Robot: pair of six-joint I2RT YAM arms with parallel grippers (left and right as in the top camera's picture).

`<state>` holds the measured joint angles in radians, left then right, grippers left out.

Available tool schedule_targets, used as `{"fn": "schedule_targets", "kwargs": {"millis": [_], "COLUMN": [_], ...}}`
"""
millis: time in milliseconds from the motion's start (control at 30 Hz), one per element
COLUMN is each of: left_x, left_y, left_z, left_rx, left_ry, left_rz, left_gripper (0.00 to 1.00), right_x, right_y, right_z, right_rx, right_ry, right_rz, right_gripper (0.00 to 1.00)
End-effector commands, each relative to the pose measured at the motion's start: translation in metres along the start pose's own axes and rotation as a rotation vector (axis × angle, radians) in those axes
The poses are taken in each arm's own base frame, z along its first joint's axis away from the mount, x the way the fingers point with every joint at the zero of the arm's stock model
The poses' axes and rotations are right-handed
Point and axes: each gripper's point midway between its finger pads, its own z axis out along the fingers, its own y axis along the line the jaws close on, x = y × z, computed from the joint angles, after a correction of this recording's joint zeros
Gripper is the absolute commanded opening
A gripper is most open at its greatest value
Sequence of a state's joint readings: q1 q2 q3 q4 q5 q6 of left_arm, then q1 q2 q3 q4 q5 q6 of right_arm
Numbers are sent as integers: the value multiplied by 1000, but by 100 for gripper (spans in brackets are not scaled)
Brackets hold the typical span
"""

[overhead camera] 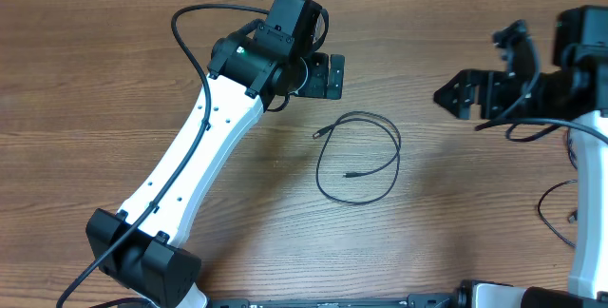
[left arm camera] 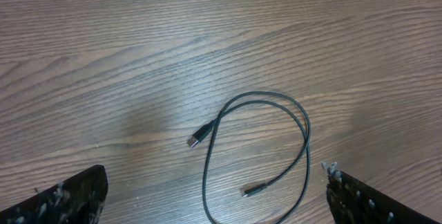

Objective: Untangle cables
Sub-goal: 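Move the right gripper leftward over the remaining black cable loop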

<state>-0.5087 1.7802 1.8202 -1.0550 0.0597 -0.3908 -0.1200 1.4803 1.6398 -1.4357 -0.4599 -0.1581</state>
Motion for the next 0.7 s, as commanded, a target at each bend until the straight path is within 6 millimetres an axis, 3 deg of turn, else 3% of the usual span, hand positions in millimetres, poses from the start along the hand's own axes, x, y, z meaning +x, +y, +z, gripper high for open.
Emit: {"fn": "schedule_targets", "kwargs": {"millis": [0,200,300,467,667], "left_x": [-5,-5,-5,-5,-5], "left_y": [-5,-5,-5,-5,-5], "left_z": [-11,-11,-11,-11,-11], "left_rx": [21,21,21,21,21], "left_ry": [-26,-26,-26,-26,-26], "left_rz": [-9,-9,-9,-9,-9], "left_gripper": [99,100,100,100,100], "right_x": [11,39,52,65,72], "right_y": [-7,-22,-25,-32,-29], "right_z": [20,61,79,101,123], "right_rx": [34,25,-10,-18,-5], "right_ry": [53,136,161,174,179], "right_rz": [-16,48,75,99,87], "right_gripper": [100,100,93,86,86]}}
